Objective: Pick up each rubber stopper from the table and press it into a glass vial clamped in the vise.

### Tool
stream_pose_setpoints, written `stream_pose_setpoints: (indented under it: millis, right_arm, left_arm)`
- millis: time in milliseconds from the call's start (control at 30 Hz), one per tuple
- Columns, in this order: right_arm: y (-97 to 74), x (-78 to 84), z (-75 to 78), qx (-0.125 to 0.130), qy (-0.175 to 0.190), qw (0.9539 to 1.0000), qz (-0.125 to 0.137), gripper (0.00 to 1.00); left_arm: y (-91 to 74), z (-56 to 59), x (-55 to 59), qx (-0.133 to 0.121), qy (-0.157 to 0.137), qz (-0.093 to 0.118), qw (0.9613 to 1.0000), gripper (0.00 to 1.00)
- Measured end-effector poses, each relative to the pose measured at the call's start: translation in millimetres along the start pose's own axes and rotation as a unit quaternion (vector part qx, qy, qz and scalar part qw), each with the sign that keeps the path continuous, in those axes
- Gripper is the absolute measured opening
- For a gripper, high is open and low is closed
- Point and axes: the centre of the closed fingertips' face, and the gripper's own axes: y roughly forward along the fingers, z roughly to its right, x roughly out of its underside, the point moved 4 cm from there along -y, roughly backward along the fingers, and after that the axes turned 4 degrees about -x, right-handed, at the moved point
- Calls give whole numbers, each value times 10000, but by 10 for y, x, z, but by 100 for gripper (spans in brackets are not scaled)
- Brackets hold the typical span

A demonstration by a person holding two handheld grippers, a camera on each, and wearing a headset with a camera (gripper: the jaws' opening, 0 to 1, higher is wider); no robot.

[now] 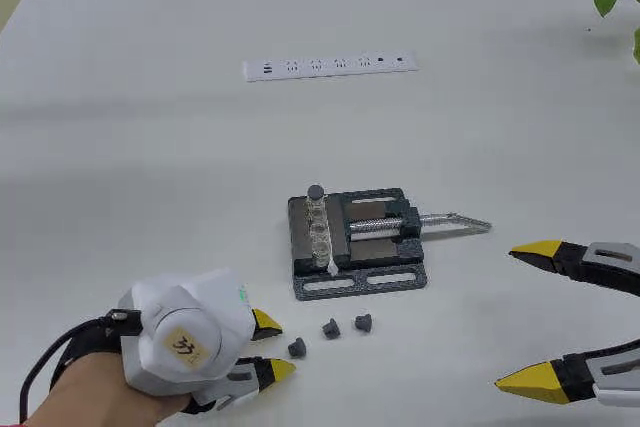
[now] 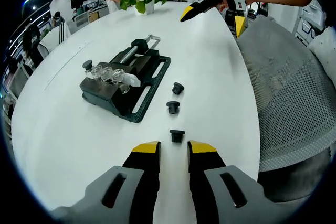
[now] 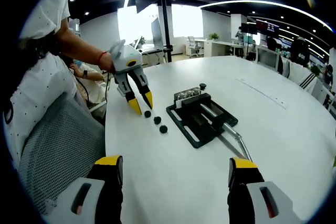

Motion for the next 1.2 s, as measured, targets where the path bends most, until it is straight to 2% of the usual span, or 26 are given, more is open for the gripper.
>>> stream_pose_setpoints:
  millis: [300,567,1200]
  right_arm:
    - [-24,11,36,57,39,10000,22,79]
    - [-28,23,33,53,62,10000,18,77]
    - [-19,10,0,31,67,10000,36,76]
  left_arm:
    - [33,32,-44,71,-89,-16,9999,10]
    - [47,36,-37,99,-101,-55,9999,6]
    - [53,45,-29,106,-112,-93,9998,5]
